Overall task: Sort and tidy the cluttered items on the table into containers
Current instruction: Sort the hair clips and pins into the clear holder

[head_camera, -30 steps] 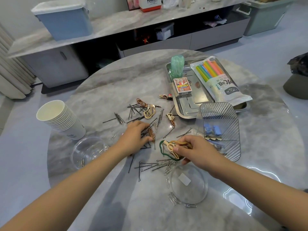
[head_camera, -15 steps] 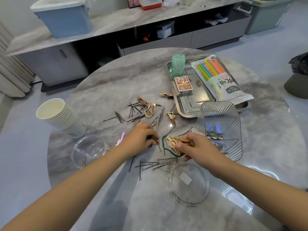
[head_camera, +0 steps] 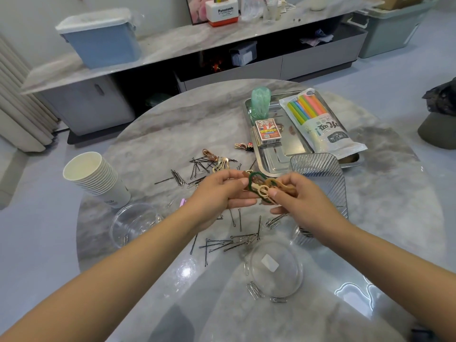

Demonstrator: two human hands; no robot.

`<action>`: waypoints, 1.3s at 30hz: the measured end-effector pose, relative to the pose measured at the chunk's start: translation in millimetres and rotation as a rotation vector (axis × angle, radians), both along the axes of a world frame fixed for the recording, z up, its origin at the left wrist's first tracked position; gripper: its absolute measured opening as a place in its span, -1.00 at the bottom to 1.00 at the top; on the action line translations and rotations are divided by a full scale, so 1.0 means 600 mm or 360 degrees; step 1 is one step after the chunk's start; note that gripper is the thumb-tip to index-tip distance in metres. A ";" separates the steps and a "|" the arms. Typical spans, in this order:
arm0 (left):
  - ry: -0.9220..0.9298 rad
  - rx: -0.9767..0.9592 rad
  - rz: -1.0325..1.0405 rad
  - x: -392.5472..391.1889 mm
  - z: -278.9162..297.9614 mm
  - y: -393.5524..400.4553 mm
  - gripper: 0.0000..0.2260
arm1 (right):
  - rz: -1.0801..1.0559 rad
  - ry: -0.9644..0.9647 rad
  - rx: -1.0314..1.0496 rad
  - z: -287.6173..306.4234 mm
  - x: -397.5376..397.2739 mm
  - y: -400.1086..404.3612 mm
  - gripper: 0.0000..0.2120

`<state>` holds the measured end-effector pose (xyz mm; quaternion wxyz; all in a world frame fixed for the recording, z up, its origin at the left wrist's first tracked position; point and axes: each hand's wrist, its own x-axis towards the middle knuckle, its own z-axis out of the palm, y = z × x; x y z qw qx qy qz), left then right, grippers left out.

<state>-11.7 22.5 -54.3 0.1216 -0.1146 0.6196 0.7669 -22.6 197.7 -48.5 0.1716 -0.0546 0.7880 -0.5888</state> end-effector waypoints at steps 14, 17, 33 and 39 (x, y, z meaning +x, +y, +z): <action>0.0410 -0.0898 -0.0200 -0.033 0.013 0.126 -0.85 | 0.0271 0.0363 0.1002 0.061 -0.050 0.125 -0.92; 0.0589 -0.1183 -0.0170 -0.036 0.010 0.142 -0.88 | 0.0287 0.0450 0.1105 0.054 -0.057 0.133 -0.90; 0.0760 -0.1637 -0.0219 -0.039 -0.002 0.154 -0.93 | 0.0186 0.0779 0.1240 0.028 -0.067 0.143 -0.94; 0.0706 -0.1470 -0.0093 -0.039 -0.007 0.132 -0.96 | 0.0232 0.0856 0.0932 0.036 -0.055 0.099 -0.89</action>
